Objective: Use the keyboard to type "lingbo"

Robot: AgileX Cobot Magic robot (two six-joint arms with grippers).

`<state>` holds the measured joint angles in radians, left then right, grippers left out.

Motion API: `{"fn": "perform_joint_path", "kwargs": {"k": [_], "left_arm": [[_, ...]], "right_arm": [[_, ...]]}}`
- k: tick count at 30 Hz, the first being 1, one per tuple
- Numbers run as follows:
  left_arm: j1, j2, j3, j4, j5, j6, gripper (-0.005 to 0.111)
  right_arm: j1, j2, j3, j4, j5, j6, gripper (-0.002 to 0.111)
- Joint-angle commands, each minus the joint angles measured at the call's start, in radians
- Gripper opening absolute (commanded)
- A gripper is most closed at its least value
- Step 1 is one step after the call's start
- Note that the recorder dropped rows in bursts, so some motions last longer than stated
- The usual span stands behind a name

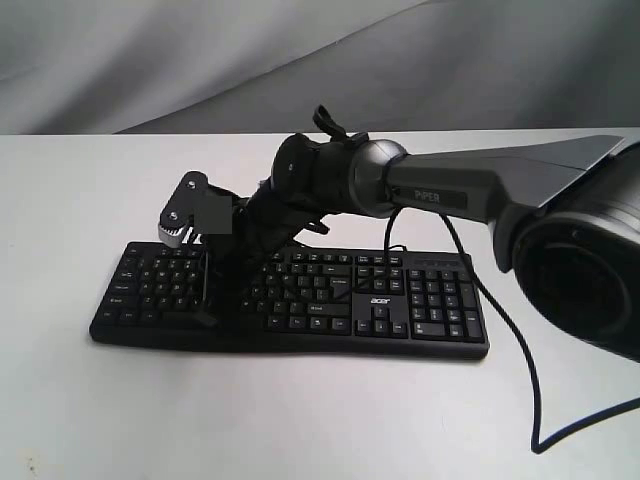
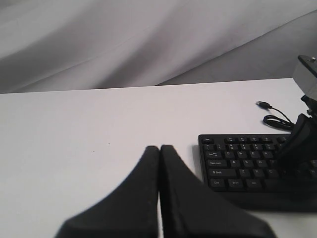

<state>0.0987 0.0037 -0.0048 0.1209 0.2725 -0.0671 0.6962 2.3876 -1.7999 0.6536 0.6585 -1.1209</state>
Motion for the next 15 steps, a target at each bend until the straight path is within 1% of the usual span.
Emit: {"fn": "perform_joint_path", "kwargs": {"k": [1,11,15], "left_arm": [[0.001,-0.004,0.005,-0.004,-0.007,-0.002,0.001],[0.001,-0.004,0.005,-0.004,-0.007,-0.002,0.001],[0.001,-0.004,0.005,-0.004,-0.007,-0.002,0.001]], "right_arm": [[0.001,-0.007,-0.005,-0.004,0.012,0.001,0.0],[0.001,-0.054,-0.005,-0.055,0.105,0.06,0.0],[0.001,-0.054,0.02,-0.049,0.103,0.061,0.0]]}}
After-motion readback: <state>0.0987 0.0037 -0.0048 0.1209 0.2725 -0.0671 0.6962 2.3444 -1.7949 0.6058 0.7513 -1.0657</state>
